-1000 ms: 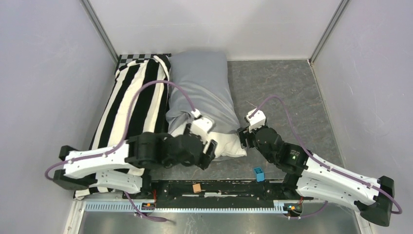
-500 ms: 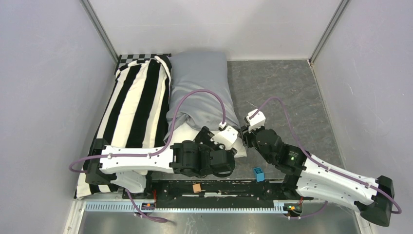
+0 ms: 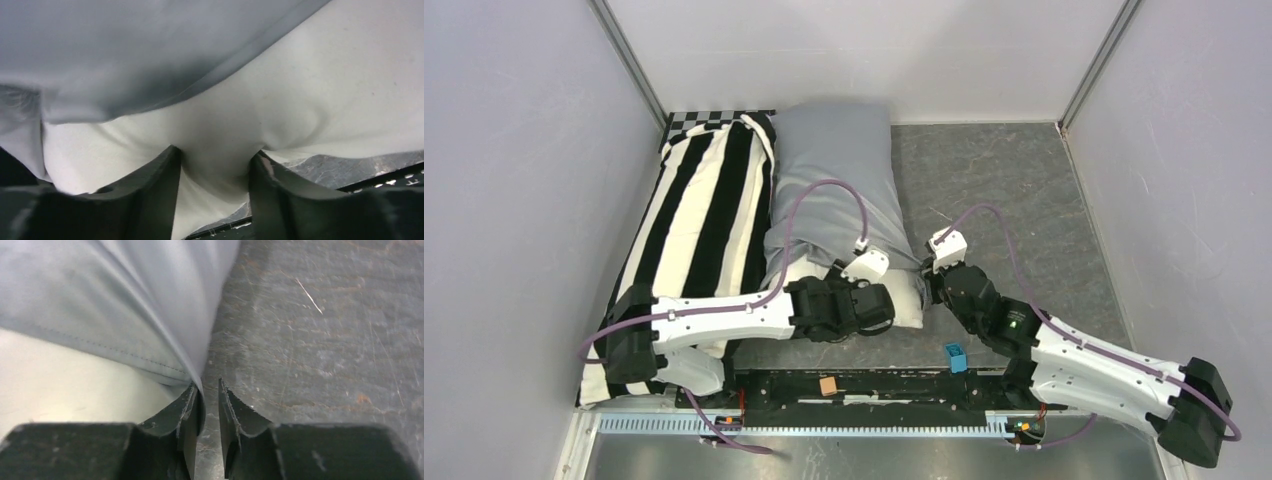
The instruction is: Remove the pillowcase from the pillow
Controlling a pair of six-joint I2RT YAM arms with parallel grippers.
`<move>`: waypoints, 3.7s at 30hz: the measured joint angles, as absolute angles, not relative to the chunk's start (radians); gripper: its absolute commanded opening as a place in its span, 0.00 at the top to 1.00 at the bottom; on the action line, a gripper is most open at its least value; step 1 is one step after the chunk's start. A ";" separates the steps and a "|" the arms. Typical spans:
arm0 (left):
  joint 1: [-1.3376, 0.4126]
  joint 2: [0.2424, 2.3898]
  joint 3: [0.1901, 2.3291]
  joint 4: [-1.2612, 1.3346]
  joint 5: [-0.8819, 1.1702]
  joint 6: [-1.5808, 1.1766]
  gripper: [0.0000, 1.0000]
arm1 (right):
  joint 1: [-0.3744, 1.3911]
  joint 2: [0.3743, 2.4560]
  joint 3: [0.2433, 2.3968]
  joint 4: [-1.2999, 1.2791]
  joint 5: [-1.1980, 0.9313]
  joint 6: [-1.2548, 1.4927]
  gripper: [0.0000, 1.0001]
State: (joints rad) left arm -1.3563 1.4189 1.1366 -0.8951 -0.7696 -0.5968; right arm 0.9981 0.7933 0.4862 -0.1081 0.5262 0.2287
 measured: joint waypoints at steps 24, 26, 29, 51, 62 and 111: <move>-1.204 0.915 1.157 -0.927 -0.548 -0.588 0.98 | 0.771 0.909 0.423 0.173 0.064 0.257 0.25; -1.204 0.915 1.171 -0.945 -0.549 -0.588 0.98 | 0.770 0.867 0.414 0.186 0.012 0.253 0.20; -1.204 0.915 1.172 -0.960 -0.550 -0.588 0.98 | 0.769 0.750 0.377 0.202 -0.045 0.245 0.18; -1.202 0.917 1.200 -1.007 -0.558 -0.588 0.98 | 0.768 0.464 0.424 -0.047 -0.013 0.215 0.16; -1.202 0.935 1.211 -1.009 -0.557 -0.588 0.98 | 0.768 0.540 0.514 -0.033 -0.204 0.212 0.16; -1.195 0.919 1.230 -1.000 -0.474 -0.589 0.98 | 0.458 1.510 0.965 0.118 0.009 0.218 0.14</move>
State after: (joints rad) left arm -1.1954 0.9192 1.2301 -1.0004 -0.4744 -0.5888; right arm 0.4583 1.5105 0.9646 0.1184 0.0086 0.2184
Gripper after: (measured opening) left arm 0.063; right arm 0.844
